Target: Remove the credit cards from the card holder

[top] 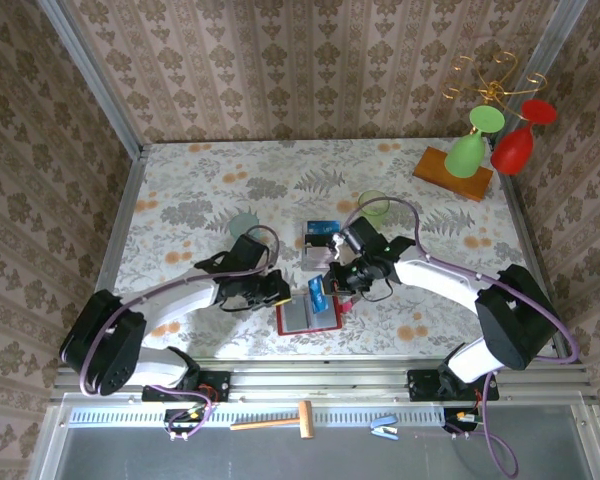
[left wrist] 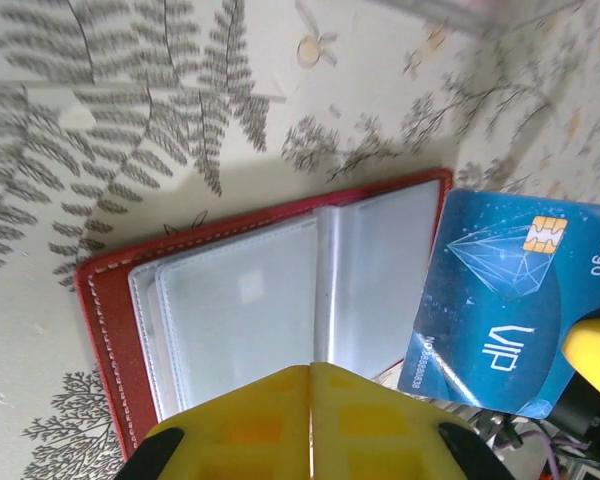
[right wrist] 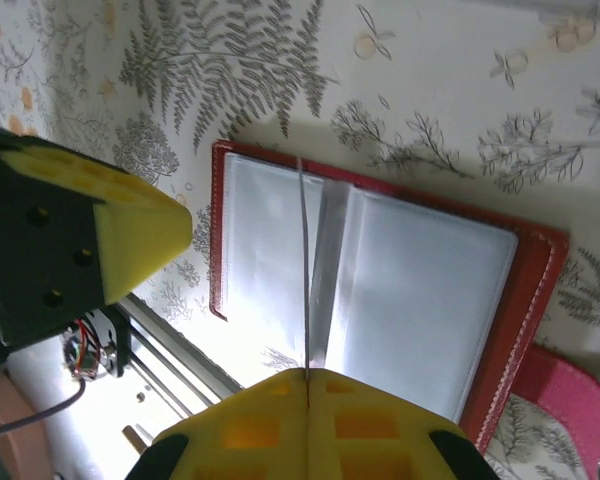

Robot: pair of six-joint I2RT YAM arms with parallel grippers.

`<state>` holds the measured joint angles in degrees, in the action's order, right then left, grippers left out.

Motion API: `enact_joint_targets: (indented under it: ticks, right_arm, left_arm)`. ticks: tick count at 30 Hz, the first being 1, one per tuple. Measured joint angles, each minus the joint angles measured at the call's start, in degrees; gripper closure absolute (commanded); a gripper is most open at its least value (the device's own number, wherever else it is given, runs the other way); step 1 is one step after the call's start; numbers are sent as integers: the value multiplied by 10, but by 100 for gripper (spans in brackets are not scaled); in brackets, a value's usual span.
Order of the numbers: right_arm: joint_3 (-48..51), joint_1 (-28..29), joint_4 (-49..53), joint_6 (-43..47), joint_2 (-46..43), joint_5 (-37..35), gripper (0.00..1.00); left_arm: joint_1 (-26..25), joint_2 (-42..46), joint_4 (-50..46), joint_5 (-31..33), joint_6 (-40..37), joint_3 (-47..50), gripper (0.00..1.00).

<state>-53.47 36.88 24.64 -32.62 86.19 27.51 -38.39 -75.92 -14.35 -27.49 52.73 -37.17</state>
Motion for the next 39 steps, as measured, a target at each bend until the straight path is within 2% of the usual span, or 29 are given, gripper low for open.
enact_joint_targets:
  ticks: [7,14,22,26,30,39]
  right_arm:
    - [-91,-1,110,154,0,-63,100]
    - [-170,-4,206,364,4,-115,100]
    - [-281,-6,285,577,64,-192,100]
    - [-341,-16,321,645,111,-216,100]
    - [-399,-29,348,700,159,-231,100]
    - [-525,-49,398,782,253,-242,100]
  left_arm:
    - [42,55,6,3,-3,18,88]
    - [75,87,6,3,-6,44,88]
    - [110,102,5,1,-19,53,87]
    - [127,115,-2,-1,-27,54,86]
    - [146,130,-7,-1,-35,54,76]
    - [159,145,-9,-4,-42,54,67]
